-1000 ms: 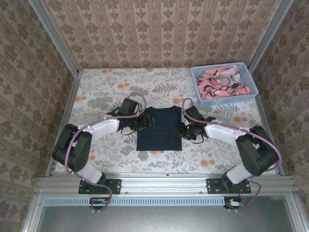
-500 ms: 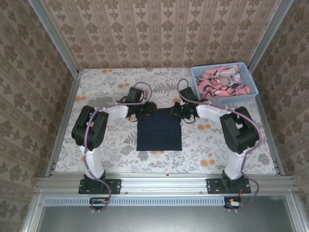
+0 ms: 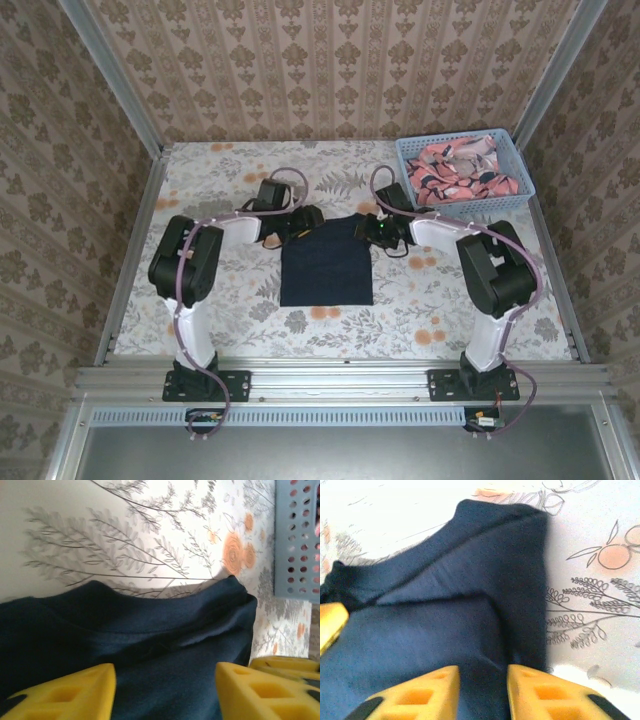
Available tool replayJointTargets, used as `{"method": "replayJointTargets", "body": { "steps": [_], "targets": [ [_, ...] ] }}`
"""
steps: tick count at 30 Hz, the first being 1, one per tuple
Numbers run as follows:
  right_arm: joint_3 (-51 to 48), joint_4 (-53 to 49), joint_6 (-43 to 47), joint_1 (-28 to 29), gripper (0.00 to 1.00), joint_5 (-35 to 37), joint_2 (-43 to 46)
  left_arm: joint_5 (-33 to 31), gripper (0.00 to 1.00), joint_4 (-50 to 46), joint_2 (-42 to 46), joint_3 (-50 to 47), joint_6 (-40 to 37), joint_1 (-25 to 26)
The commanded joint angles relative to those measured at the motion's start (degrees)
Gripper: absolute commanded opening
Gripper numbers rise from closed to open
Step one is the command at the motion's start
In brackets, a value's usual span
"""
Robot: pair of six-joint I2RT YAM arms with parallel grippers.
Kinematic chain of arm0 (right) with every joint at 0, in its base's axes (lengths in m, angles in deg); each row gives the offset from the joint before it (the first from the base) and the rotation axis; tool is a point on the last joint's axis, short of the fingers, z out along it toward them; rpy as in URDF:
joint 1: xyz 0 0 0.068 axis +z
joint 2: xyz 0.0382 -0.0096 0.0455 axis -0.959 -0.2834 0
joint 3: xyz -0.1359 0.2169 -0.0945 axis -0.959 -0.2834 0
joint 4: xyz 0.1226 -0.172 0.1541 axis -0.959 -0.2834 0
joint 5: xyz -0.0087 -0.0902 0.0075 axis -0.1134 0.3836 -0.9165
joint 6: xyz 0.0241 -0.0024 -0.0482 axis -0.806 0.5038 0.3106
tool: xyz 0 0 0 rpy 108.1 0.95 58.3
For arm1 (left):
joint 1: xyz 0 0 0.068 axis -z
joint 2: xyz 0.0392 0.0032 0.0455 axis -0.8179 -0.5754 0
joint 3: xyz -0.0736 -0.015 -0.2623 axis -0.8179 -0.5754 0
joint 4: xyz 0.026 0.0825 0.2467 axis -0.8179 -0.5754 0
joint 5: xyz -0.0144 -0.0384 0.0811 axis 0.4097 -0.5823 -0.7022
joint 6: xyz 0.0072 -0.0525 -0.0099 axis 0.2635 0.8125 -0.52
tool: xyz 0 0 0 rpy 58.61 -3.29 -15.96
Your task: Fold and stack the mixed laundry pile
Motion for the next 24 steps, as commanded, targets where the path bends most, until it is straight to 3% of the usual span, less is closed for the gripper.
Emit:
{"method": "replayJointTargets", "body": {
  "steps": [1, 6, 15, 21, 24],
  "targets": [
    [0.5, -8.0, 6.4, -0.2, 0.4, 4.2, 5.2, -5.0, 0.63, -13.4, 7.7, 1.8, -8.2, -1.4],
    [1.2, -8.9, 8.7, -0.3, 0.44, 5.3, 4.4, -11.1, 0.65, -19.9, 12.5, 0.1, -13.7, -2.0],
    [8.8, -5.4, 8.9, 1.6, 0.46, 1.0, -3.3, -14.7, 0.63, -18.0, 11.9, -5.2, -11.9, -2.6],
    [11.4, -2.7, 6.6, 1.7, 0.46, -0.2, -9.5, -12.9, 0.52, -14.5, 8.7, -5.2, -10.6, -2.5],
    [11.8, -1.1, 5.5, 1.8, 0.38, -1.2, -11.2, -12.0, 0.43, -13.6, 8.1, -4.9, -10.2, -2.4]
  ]
}}
